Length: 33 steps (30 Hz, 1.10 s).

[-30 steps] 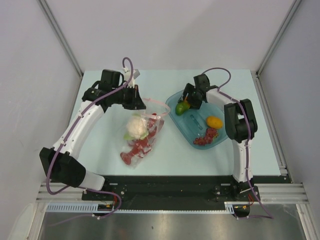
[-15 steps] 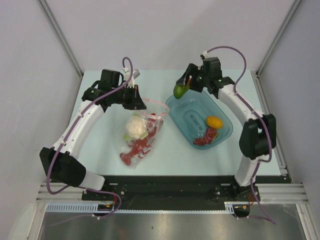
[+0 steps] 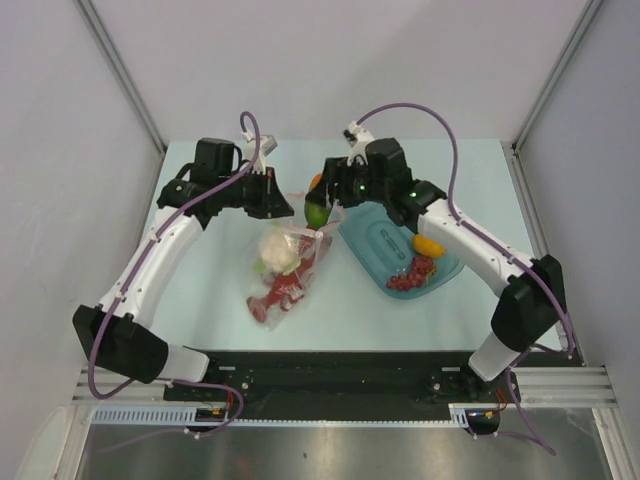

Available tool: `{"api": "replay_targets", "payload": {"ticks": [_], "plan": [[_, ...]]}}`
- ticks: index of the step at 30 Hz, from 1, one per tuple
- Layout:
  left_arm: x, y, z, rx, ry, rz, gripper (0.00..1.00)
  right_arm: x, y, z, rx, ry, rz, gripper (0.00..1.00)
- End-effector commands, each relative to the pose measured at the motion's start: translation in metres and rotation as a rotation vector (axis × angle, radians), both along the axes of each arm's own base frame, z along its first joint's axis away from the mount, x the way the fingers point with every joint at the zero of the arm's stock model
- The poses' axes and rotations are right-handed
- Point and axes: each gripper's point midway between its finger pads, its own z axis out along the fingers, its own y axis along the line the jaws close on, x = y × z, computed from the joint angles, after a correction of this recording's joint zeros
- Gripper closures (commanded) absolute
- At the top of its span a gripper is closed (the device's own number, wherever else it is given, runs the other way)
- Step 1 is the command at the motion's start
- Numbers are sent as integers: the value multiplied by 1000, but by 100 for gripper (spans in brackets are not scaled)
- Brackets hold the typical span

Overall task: Place the food in the zip-top bag and seal the zipper
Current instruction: Place the fake fruit in the zipper food storage bag, then pick up the fake fruit from the bin.

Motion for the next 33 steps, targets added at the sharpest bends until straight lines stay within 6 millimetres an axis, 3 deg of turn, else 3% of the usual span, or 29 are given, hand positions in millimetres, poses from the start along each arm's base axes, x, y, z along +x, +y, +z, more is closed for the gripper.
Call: {"api": "replay_targets", "payload": {"ticks": [1, 3, 4, 6, 9, 10, 12, 15, 16, 18, 20, 21, 24, 28, 33], "plan": [[-3, -4, 37, -76, -123, -23, 100, -14, 21, -31, -69, -5, 73, 43], [-4, -3, 38, -72, -129, -21, 100, -23, 24, -37, -77, 18, 105, 27], [-4, -2, 38, -69, -135, -19, 100, -26, 24, -37, -85, 12, 117, 11], [-7, -1, 41, -69, -148, -20, 100, -30, 19, -31, -93, -2, 121, 0], [-10, 0, 40, -68, -154, -24, 100, -29, 5, -11, -81, -56, 129, 0], [-11, 0, 39, -66, -154, -27, 100, -20, -10, -5, -76, -73, 121, 0], [-13, 1, 39, -66, -154, -31, 100, -25, -23, 9, -50, -91, 167, 0], [-15, 1, 37, -67, -158, -35, 100, -16, -69, 14, -92, -147, 203, 0], [-15, 1, 38, -67, -167, -35, 100, -11, -92, 4, -160, -153, 195, 0], [-17, 2, 37, -63, -170, -36, 100, -13, -116, -1, -233, -181, 209, 0], [-18, 3, 34, -57, -173, -42, 100, -22, -145, -26, -399, -195, 262, 0], [-19, 3, 34, -55, -176, -47, 100, -36, -155, -46, -468, -129, 301, 0], [-20, 3, 33, -54, -181, -53, 100, -40, -196, -88, -708, -90, 350, 2], [-20, 3, 27, -50, -168, -57, 100, -34, -231, -130, -905, -20, 367, 0], [-18, 3, 25, -47, -169, -53, 100, -15, -257, -173, -1078, 62, 373, 19]]}}
